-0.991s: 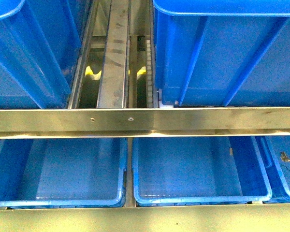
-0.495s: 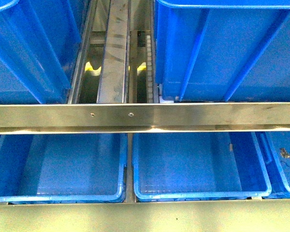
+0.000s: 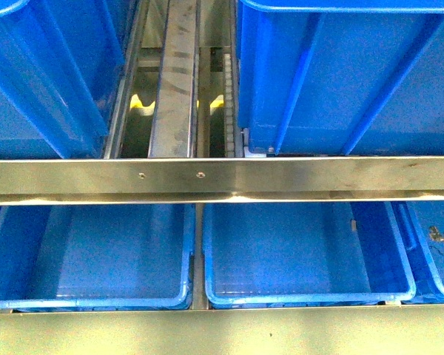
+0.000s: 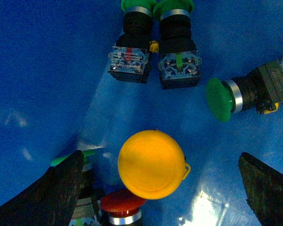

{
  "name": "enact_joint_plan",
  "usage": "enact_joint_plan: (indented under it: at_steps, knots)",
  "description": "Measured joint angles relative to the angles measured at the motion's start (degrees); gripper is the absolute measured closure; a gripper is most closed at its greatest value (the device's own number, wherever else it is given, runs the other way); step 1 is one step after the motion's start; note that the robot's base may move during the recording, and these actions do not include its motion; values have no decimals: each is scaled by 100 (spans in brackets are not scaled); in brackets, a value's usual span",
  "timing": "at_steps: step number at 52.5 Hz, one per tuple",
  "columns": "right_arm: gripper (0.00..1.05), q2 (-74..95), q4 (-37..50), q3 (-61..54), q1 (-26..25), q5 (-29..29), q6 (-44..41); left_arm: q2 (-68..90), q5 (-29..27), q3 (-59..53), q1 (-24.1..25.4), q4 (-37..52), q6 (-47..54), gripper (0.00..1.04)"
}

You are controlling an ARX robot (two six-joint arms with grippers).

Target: Pick red and yellow buttons and place in box

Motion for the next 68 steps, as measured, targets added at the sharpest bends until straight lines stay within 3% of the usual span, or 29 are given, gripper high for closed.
enact_joint_plan:
  at_steps: [19,44,68]
  knots:
    - [7,0,0,0,0,0,0,382,7,319,-7,7,-61,8]
    - [7,2,-2,0,0,0,0,662,-55,621,-11,-35,-129,68]
    - [7,2,-2,0,0,0,0,544,39,452,0,127,-201,70]
